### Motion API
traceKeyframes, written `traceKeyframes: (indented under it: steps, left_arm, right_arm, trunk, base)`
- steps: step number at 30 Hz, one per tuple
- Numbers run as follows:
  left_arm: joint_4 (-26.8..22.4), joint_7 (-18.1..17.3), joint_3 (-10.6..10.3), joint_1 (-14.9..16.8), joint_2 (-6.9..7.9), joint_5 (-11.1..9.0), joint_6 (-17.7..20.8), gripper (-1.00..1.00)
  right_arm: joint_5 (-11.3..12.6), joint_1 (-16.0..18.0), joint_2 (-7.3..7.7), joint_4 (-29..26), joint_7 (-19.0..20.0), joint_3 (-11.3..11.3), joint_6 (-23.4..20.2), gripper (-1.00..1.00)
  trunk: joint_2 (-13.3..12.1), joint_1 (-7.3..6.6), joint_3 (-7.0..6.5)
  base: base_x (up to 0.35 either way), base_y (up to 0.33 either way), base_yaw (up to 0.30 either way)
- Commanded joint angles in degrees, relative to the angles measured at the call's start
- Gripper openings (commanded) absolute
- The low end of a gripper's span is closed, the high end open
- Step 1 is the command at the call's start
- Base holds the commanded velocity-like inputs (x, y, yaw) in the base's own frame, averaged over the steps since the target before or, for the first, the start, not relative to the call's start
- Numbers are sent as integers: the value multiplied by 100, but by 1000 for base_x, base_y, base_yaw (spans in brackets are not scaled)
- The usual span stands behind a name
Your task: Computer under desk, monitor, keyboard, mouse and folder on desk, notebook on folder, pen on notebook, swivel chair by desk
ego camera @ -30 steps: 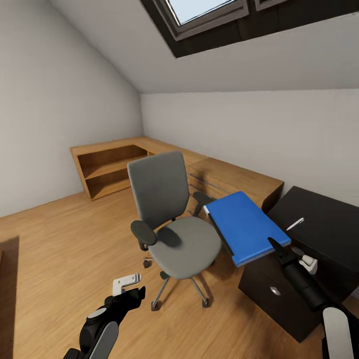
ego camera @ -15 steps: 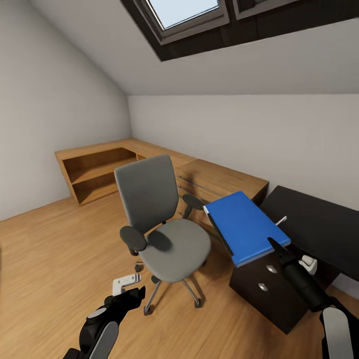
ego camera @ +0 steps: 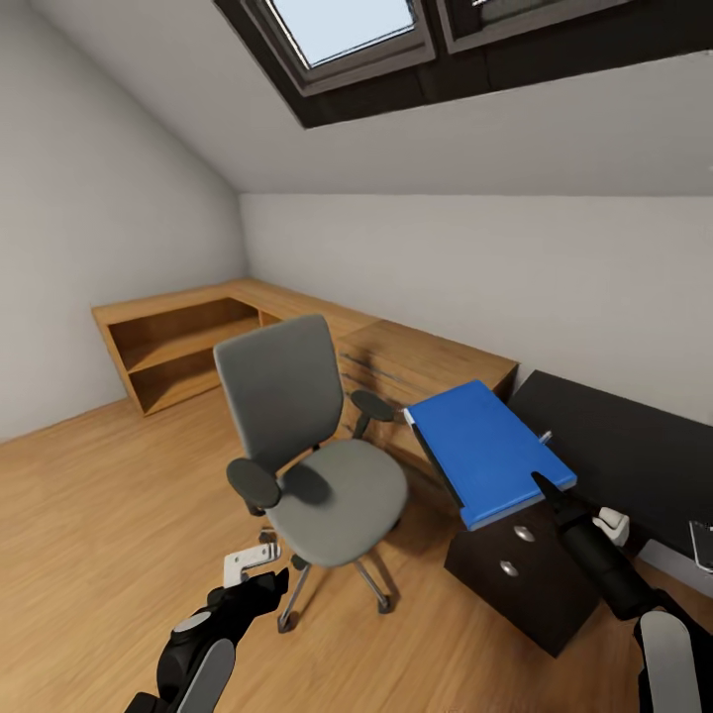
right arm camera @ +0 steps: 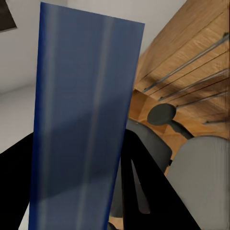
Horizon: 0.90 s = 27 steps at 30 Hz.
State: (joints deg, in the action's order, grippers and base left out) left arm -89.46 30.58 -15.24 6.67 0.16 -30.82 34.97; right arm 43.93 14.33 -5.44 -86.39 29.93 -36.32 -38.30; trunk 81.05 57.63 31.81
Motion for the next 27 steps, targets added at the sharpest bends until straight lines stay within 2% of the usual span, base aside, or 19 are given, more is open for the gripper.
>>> traceKeyframes:
  steps: [1,8,19,24,27]
  left_arm:
    - [-9,54,-5,2,2,-56,9,100]
    - [-10,54,-17,1,2,-56,9,100]
    - [32,43,-206,1,0,-63,18,100]
    - [141,23,-230,1,-19,-72,18,100]
    - [176,33,-374,1,-10,-73,18,100]
  right_arm:
    - [10,8,-7,0,11,-15,-36,-100]
    - [10,8,-9,0,3,-15,-14,-100]
    - [10,8,-16,7,-21,-51,-2,-100]
    - [10,8,-18,8,-27,-69,-2,-100]
    - [10,8,-19,8,-30,-68,-2,-100]
  trunk:
    - [-38,-23,-13]
    - [-319,-177,-138]
    - [-760,-418,-336]
    - [-760,-418,-336]
    - [-760,-418,-336]
  base:
    - [0,0,-249]
    - [0,0,-261]
    - [0,0,-265]
    - [0,0,-265]
    - [143,0,-265]
